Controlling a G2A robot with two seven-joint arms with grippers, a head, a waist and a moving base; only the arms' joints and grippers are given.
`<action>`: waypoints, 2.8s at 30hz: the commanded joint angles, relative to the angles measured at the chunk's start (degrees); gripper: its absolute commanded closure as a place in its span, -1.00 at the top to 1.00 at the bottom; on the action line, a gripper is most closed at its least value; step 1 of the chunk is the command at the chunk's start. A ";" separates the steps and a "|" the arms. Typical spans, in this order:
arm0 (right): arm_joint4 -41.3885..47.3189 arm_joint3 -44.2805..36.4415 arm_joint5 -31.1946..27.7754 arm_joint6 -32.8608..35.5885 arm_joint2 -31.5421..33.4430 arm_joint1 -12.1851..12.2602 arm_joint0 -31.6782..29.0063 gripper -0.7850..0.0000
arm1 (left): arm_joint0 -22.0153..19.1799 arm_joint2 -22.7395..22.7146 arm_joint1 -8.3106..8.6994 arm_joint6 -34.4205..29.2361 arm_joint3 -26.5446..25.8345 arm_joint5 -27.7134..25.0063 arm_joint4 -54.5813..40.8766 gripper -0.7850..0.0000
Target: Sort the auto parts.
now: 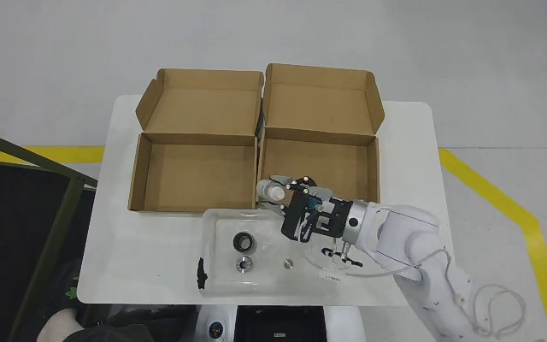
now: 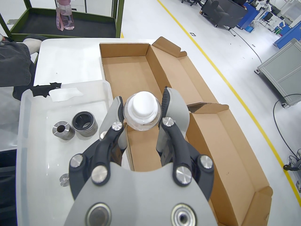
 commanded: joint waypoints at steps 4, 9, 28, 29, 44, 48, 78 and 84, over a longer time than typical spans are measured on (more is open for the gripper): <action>2.18 4.37 0.88 0.35 -0.38 -0.28 3.49 -1.00 | 0.00 0.00 0.00 0.00 0.00 0.00 0.00 1.00; 4.86 8.89 1.25 1.15 -0.99 -0.60 7.12 -1.00 | 0.00 0.00 0.00 0.00 0.00 0.00 0.00 1.00; 10.84 26.98 2.05 0.01 -5.31 -2.15 17.85 -1.00 | 0.00 0.00 0.00 0.00 0.00 0.00 0.00 1.00; 10.73 27.71 2.26 0.32 -5.65 -2.25 18.45 -1.00 | 0.00 0.00 0.00 0.00 0.00 0.00 0.00 1.00; 11.33 38.47 5.20 3.66 -10.64 -4.05 25.33 -1.00 | 0.00 0.00 0.00 0.00 0.00 0.00 0.00 1.00; 10.96 40.11 6.13 5.65 -12.04 -4.53 26.71 -1.00 | 0.00 0.00 0.00 0.00 0.00 0.00 0.00 1.00; 13.72 24.30 4.56 9.75 -6.44 -3.14 21.02 1.00 | 0.00 0.00 0.00 0.00 0.00 0.00 0.00 1.00; 13.46 13.35 3.87 15.02 -4.20 -1.87 14.77 1.00 | 0.00 0.00 0.00 0.00 0.00 0.00 0.00 1.00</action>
